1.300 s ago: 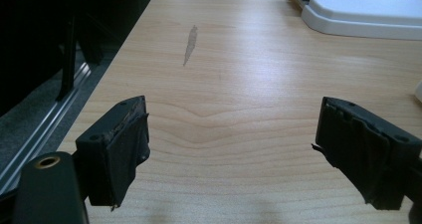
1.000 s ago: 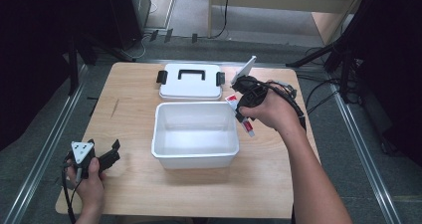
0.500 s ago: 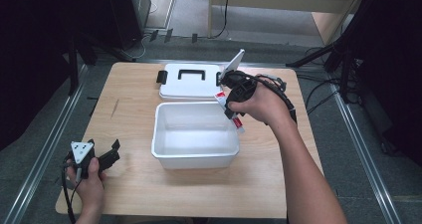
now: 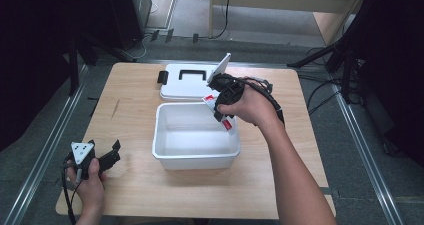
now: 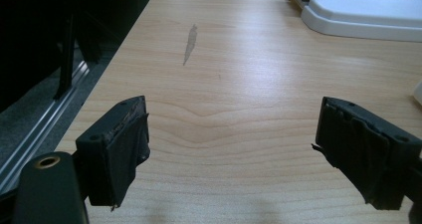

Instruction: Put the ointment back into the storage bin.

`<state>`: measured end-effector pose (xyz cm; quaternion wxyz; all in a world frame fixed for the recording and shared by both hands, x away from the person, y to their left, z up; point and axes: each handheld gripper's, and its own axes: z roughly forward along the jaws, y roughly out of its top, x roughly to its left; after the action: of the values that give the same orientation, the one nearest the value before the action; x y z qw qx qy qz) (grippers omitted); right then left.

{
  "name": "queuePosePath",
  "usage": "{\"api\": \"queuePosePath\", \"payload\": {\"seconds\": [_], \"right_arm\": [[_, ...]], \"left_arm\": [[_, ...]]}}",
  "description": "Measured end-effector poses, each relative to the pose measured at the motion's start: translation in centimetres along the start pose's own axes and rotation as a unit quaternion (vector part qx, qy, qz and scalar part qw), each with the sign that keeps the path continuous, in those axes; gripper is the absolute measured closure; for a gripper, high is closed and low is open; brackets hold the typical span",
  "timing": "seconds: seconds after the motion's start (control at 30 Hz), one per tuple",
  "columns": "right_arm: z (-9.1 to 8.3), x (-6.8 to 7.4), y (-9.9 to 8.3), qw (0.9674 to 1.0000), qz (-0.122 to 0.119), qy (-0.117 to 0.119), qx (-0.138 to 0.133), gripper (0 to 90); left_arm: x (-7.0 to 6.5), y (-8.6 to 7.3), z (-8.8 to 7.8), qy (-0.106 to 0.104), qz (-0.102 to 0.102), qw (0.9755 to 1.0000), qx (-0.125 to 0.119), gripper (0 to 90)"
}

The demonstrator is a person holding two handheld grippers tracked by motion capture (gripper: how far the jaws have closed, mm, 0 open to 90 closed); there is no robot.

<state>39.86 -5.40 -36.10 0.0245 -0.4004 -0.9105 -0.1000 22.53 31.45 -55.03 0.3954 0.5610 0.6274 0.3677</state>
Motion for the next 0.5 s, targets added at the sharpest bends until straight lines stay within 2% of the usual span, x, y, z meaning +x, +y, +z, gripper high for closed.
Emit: {"api": "queuePosePath", "payload": {"seconds": [0.2,0.3,0.43,0.5], "right_arm": [[1.3,0.3,0.3,0.9999,-0.008,0.006,0.005,71.4],[1.9,0.2,0.3,0.9998,-0.013,0.005,0.017,71.4],[2.7,-0.1,0.2,0.9996,-0.012,0.001,0.027,71.4],[3.0,-0.2,0.2,0.9997,-0.01,0.0,0.023,71.4]], "left_arm": [[0.0,0.0,0.0,0.0,0.001,1.0,0.0,14.0],[0.0,0.0,0.0,-0.001,-0.002,1.0,0.0,14.0],[0.0,0.0,0.0,0.0,0.0,1.0,-0.001,14.0],[0.0,0.0,0.0,-0.001,-0.001,1.0,-0.001,14.0]]}}
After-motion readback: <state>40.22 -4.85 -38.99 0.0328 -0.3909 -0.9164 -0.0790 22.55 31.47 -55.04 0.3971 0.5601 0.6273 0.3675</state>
